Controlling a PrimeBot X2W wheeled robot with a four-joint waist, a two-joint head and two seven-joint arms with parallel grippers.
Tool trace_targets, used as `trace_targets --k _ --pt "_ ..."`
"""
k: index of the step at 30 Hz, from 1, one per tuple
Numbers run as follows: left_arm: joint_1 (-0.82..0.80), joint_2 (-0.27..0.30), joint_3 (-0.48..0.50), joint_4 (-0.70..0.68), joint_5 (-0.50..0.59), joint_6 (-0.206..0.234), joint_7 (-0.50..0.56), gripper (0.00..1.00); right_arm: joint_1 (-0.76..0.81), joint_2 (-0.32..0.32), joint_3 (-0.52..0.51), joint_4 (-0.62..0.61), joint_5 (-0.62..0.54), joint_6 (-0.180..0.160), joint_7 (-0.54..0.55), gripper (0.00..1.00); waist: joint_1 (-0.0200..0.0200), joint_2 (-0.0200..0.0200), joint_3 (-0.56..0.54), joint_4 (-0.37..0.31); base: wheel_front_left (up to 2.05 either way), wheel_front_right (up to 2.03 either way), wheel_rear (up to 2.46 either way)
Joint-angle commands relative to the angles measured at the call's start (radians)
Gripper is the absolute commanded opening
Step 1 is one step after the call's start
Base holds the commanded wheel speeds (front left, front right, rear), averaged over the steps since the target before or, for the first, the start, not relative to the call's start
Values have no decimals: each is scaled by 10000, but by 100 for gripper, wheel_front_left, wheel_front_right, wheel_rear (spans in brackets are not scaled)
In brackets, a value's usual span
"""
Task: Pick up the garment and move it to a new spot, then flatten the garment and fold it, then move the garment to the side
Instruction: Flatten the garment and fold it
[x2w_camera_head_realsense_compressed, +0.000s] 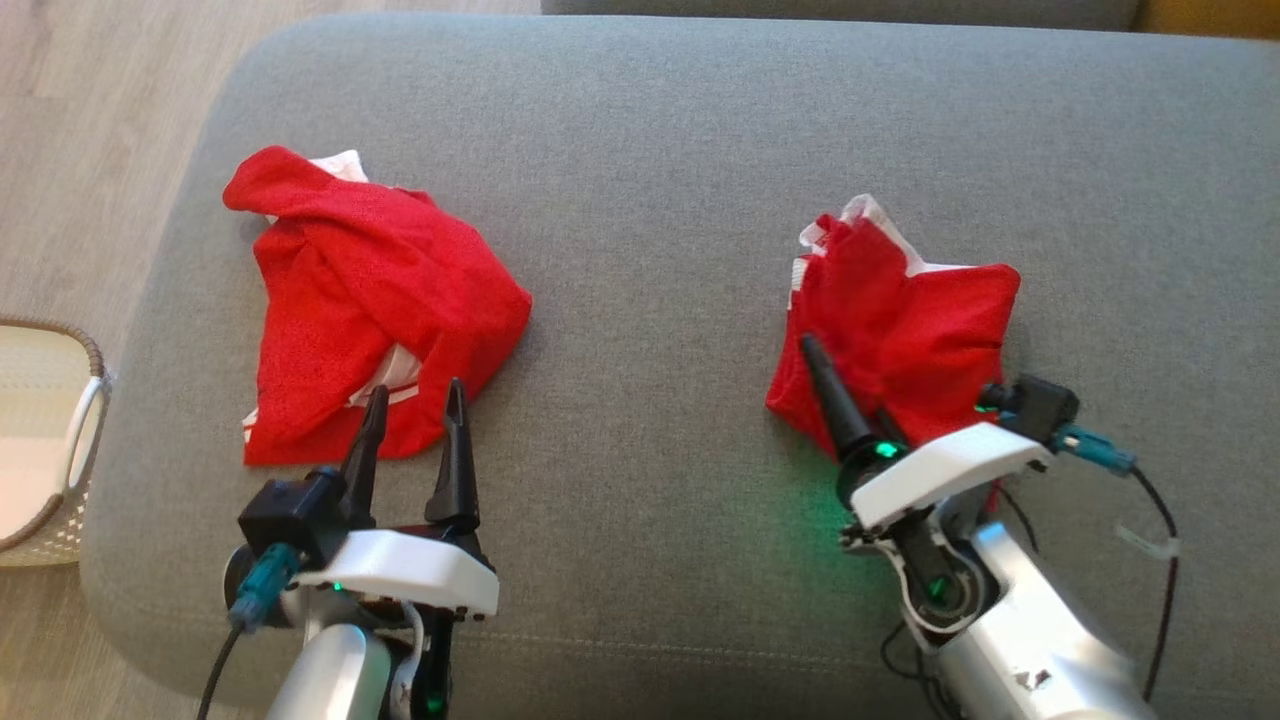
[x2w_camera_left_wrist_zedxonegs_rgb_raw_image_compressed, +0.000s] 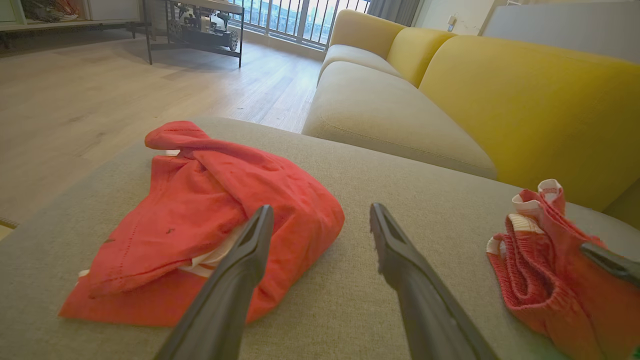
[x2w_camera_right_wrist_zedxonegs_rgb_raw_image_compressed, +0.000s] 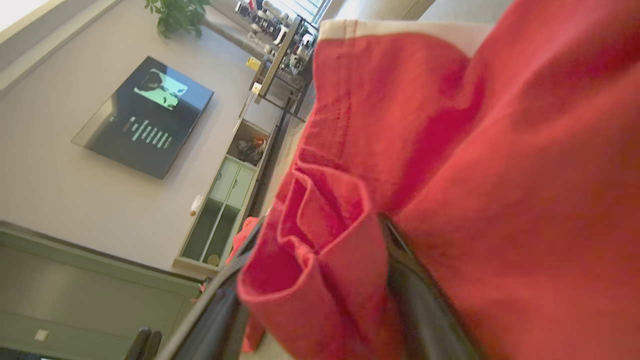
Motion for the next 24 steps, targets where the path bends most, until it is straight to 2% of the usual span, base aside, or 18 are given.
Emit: trace_targets --k 1,13,20,24 --pt "-235 28 273 -253 -61 13 -53 100 -404 76 314 -368 -149 -2 -47 100 0 0 5 -3 0 0 0" --pt "-259 28 253 -199 -21 -7 -53 100 -318 76 1289 -59 23 -2 488 100 0 0 21 27 0 0 0" --pt "-174 28 295 -149 79 -31 -53 100 -479 76 1387 502 93 -2 268 100 0 0 -162 -69 0 0 0" --pt "-91 28 370 -172 89 -40 -53 100 -533 -26 1312 353 -95 -2 -107 100 0 0 -409 -192 0 0 0"
